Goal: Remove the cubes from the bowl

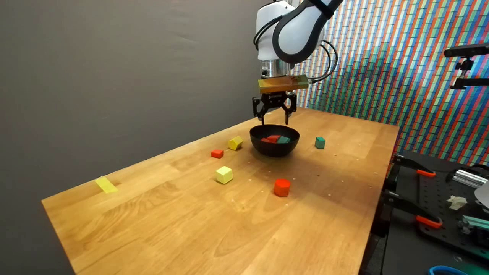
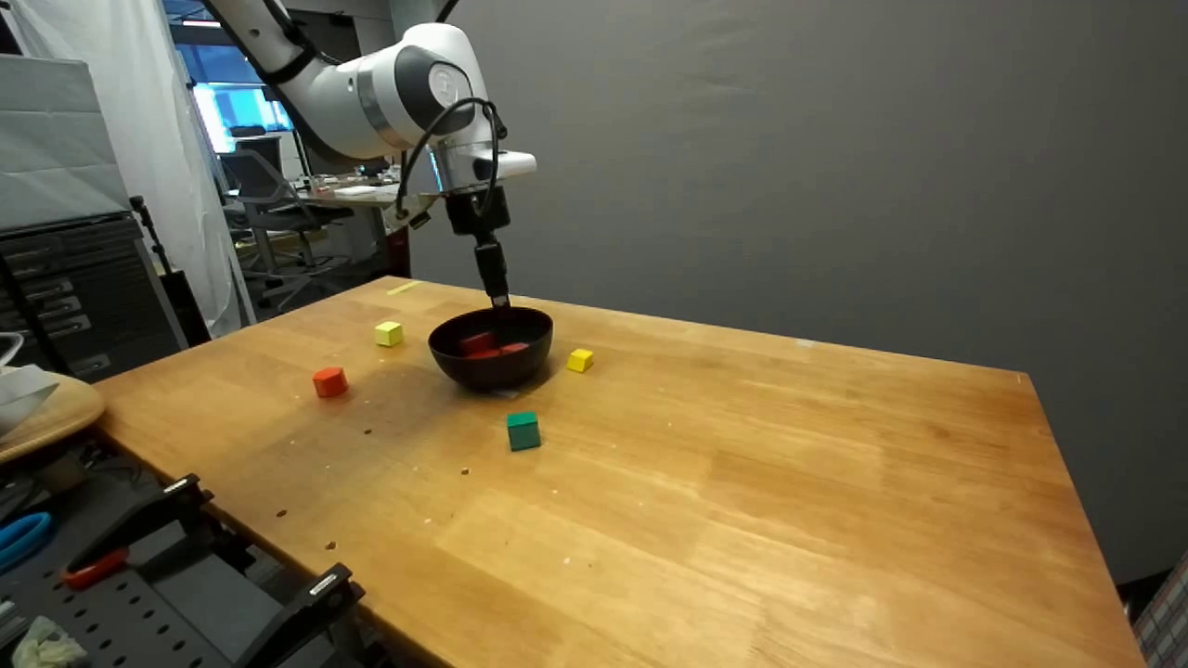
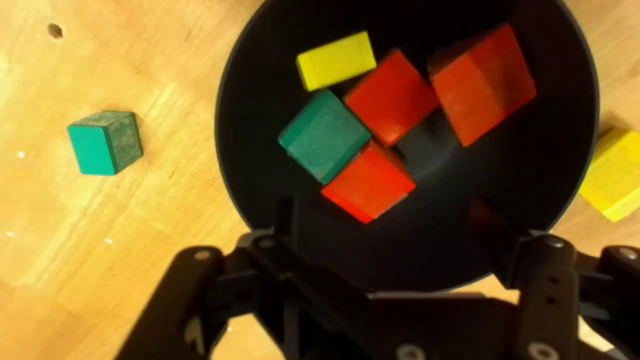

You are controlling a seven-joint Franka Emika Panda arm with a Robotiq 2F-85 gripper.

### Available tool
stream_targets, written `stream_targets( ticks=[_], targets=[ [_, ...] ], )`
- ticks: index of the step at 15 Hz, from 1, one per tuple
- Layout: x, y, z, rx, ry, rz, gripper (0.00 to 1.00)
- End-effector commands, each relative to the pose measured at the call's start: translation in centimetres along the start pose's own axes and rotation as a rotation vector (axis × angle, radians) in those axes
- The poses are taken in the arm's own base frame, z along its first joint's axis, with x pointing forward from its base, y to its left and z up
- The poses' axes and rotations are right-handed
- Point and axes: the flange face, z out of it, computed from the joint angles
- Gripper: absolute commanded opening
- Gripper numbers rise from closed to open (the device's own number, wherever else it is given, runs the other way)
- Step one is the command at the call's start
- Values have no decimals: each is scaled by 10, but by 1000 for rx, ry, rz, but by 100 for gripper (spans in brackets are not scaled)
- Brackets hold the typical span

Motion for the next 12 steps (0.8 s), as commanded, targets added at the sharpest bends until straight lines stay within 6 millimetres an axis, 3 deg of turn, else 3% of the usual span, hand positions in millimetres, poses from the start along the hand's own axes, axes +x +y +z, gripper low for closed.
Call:
stream_targets(
  ticks=[1, 12],
  targets=[
    [-2, -7, 1, 26, -19, -20, 100],
    [19, -4, 64, 96, -53, 4, 95]
  ],
)
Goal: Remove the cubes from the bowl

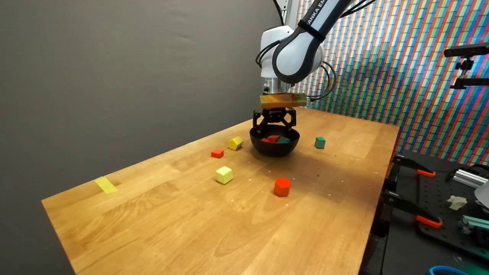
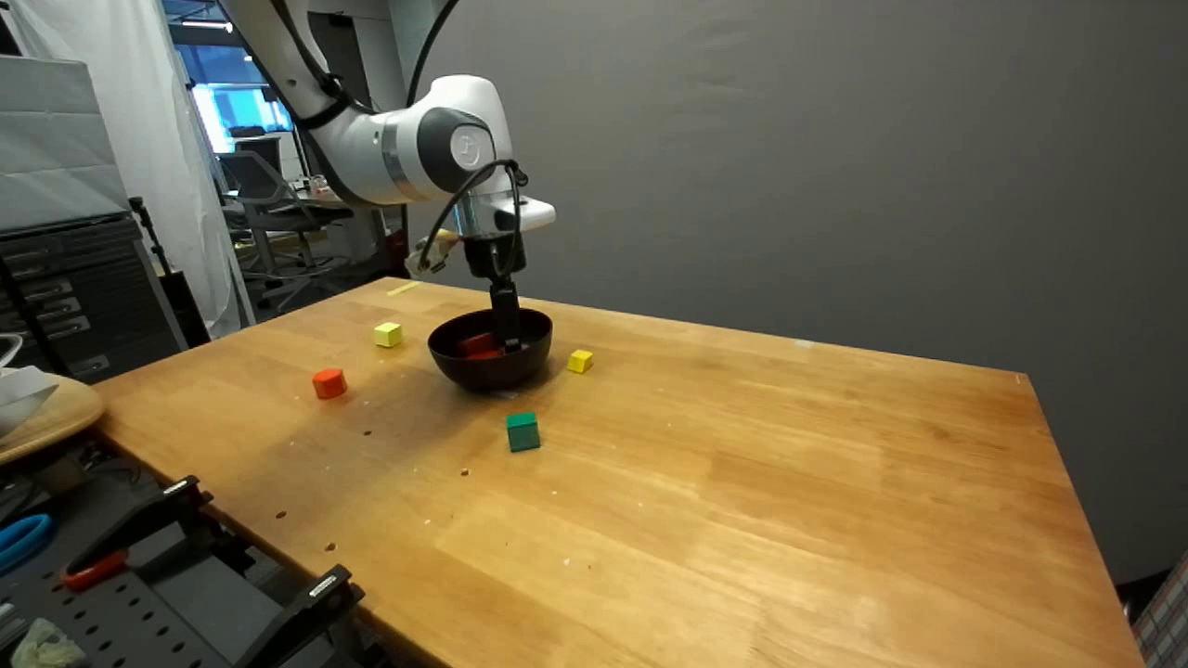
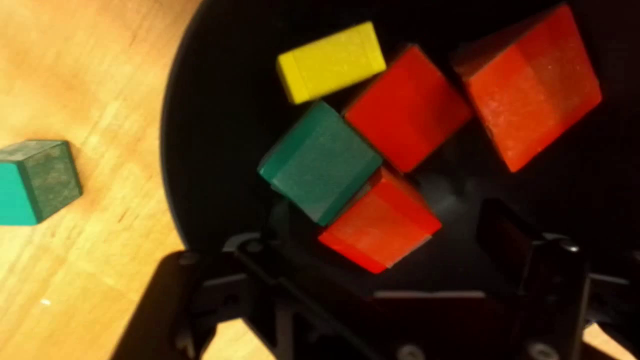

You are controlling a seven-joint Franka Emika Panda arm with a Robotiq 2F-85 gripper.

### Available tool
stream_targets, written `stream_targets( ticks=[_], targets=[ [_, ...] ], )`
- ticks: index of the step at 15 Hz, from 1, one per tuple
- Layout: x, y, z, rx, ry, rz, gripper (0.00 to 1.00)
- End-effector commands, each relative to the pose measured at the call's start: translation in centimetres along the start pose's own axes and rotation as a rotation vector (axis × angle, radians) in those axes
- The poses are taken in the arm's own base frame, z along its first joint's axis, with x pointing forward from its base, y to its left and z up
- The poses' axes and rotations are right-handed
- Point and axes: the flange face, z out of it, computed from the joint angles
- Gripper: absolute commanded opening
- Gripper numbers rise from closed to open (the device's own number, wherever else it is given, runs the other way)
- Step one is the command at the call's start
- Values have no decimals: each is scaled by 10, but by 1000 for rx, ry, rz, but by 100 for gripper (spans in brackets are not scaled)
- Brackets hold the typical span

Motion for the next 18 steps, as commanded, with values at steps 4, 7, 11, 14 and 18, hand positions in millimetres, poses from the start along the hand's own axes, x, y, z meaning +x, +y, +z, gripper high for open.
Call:
stream_targets(
  ticks=[4, 7, 11, 14, 18],
  targets=[
    [5, -13, 16, 55, -28, -44, 69],
    [-2, -9, 5, 74, -65, -56, 45],
    [-8, 4, -19, 95, -47, -32, 24],
    [-17, 20, -36, 106, -17, -27, 24],
    [-59, 59, -59, 127, -63, -55, 24]
  ],
)
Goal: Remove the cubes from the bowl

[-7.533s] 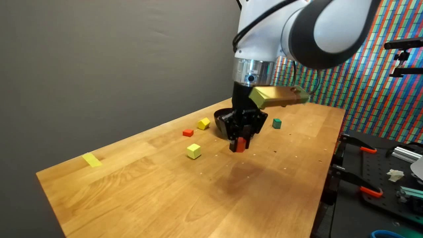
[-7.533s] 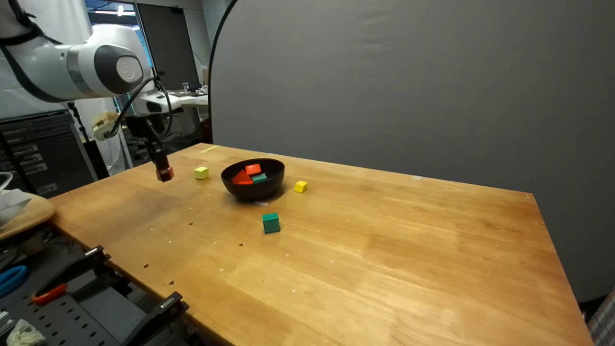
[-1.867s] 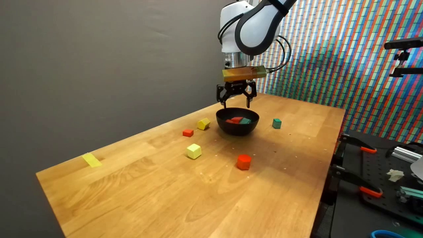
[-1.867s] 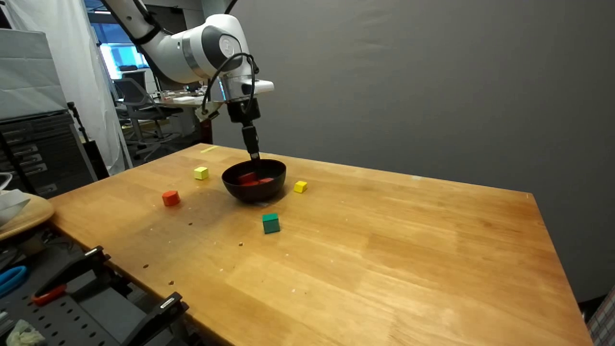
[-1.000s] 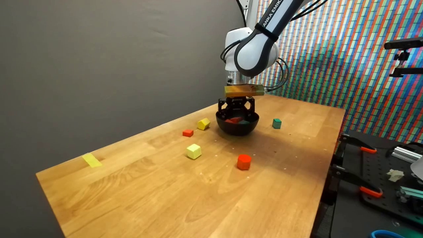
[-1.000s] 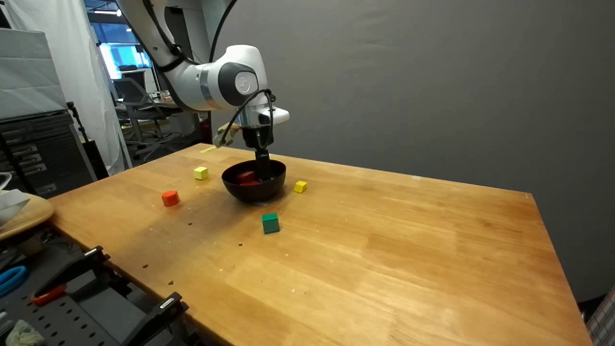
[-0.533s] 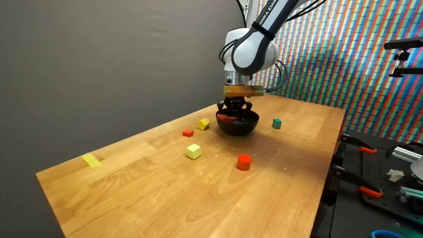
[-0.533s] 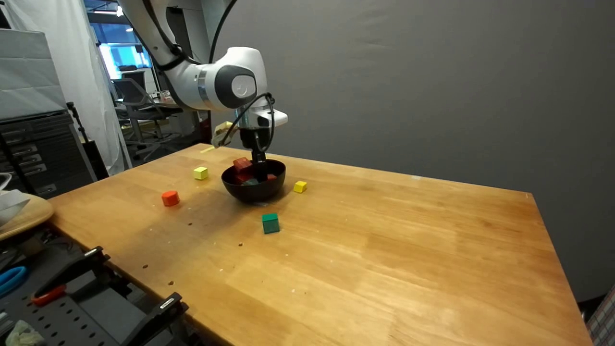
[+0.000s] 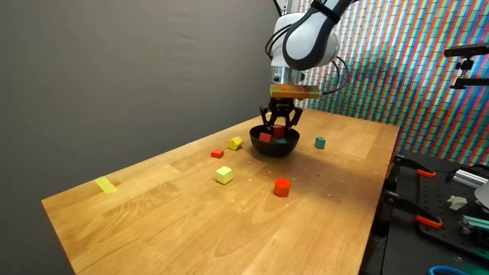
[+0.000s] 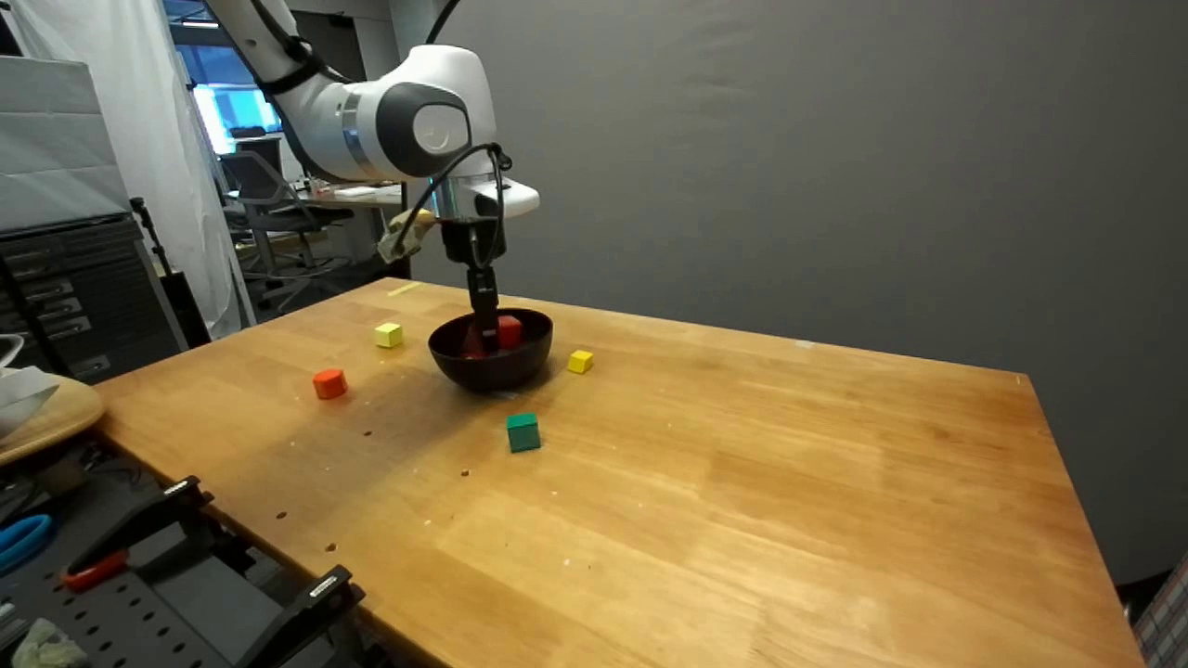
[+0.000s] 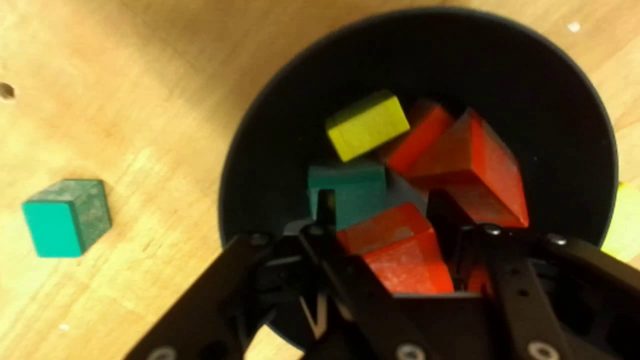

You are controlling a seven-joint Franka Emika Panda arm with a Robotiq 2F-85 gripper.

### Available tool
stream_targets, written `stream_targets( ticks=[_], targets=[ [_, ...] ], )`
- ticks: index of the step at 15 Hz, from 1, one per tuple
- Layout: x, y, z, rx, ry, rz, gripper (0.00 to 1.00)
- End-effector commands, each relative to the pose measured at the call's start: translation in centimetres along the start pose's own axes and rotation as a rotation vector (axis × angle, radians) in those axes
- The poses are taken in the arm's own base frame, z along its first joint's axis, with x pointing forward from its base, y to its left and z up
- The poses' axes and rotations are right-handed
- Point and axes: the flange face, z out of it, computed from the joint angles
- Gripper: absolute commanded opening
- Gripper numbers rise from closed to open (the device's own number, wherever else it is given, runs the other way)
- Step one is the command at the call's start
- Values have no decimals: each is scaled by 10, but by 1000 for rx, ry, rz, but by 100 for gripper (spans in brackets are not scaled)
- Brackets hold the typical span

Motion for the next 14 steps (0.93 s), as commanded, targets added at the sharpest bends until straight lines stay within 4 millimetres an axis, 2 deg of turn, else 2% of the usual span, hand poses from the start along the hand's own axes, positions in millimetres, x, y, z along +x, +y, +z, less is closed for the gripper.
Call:
stream_targets(
  ticks=[1, 4, 6, 7, 9, 10, 11, 14],
  targets=[
    [-54, 39, -37, 36, -15, -42, 24],
    [-98, 62, -54, 44, -41, -98, 24],
    [-133, 80, -58, 55, -63, -133, 24],
    [-151, 90, -57, 67, -97, -152, 24],
    [-172, 98, -46, 99, -172, -160, 24],
    [-177, 102, -36, 114, -204, -146, 24],
    [-171, 92, -28, 138, -250, -139, 24],
    [-170, 106, -7, 182, -260, -81, 24]
  ],
)
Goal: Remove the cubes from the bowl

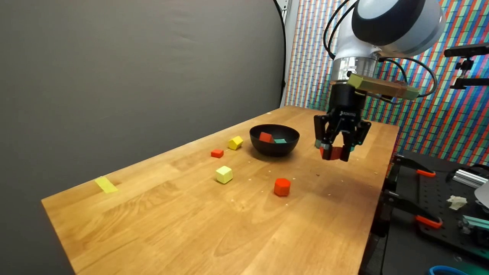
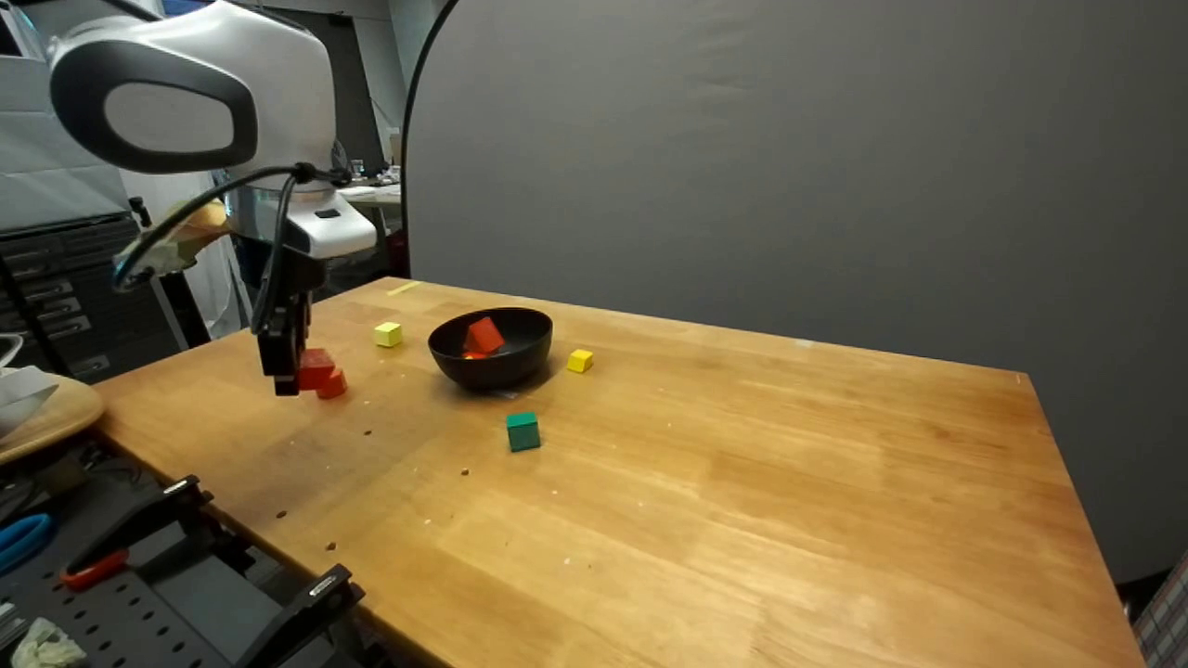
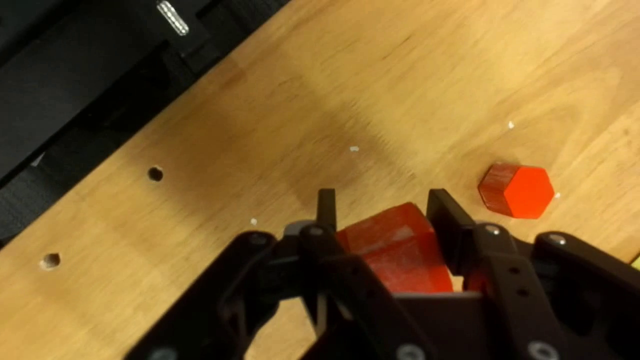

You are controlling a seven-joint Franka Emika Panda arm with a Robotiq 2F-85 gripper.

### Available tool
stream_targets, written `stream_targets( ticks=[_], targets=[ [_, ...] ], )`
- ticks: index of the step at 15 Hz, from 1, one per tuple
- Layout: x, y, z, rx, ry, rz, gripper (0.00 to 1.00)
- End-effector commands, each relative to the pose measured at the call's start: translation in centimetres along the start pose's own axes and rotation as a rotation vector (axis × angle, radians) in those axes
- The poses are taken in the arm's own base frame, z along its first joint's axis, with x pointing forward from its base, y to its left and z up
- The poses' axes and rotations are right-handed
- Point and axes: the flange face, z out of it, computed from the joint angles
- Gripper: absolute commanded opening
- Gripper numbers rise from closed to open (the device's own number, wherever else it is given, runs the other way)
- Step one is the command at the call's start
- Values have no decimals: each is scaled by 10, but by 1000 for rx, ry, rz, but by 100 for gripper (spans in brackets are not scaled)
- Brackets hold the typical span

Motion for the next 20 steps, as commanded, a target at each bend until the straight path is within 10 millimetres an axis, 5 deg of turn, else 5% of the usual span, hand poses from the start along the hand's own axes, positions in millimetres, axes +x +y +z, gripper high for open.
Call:
stream_targets(
  ticks=[1, 5, 7, 9, 12, 15, 20],
  targets=[
    [9, 11, 17, 54, 24, 23, 24],
    [18, 13, 34, 49, 53, 23, 24],
    [20, 15, 37, 41, 63, 21, 75],
    [19, 14, 34, 22, 81, 9, 78],
    [25, 0, 16, -3, 161, -55, 98],
    [27, -4, -26, 14, 316, -123, 100],
    [96, -29, -79, 0, 456, -163, 99]
  ],
)
